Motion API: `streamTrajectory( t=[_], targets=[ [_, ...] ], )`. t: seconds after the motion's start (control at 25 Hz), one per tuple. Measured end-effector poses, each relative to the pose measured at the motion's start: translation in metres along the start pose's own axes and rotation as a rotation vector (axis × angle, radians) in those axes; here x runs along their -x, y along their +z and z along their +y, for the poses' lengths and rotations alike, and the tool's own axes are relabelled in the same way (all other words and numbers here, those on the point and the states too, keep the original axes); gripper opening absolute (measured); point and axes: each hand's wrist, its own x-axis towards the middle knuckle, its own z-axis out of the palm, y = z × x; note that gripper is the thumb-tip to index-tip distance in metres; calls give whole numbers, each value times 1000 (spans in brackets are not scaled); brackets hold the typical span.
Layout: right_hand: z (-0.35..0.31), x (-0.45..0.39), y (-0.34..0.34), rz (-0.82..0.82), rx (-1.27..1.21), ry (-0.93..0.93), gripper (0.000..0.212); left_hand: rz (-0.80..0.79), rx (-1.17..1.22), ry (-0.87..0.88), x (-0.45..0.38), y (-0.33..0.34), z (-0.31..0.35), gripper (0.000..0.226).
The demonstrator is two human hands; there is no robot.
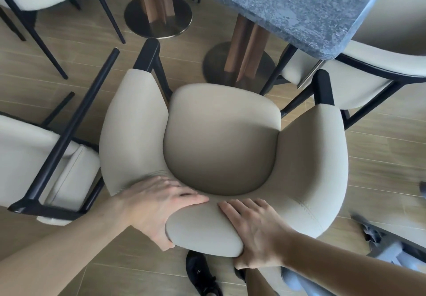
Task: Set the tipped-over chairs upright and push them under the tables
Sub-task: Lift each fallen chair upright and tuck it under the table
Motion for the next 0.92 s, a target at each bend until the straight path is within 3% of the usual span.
streamTrajectory(
  t=[0.56, 0.64, 0.72, 0.8, 0.88, 0.92],
  targets=[
    [31, -28, -26, -44, -6, 39, 103, -136, -19, -59, -28, -35, -26, 109],
    [31, -29, -31, -116, -33, 62, 101, -206, 65, -116, -31, -39, -23, 97],
    [34, -35, -45, -232, -305, 186, 88, -244, 222, -224, -41, -47, -28, 78],
    [54, -49, -59, -212, -670, 363, 61, -111, 232, -341, -53, -59, -47, 67],
    [94, -61, -72, 53, -689, 491, 30, 165, 206, -531, -62, -79, -77, 69],
    [116, -62, -79, 182, -592, 558, 25, 287, 250, -665, -67, -90, -95, 70]
  ],
)
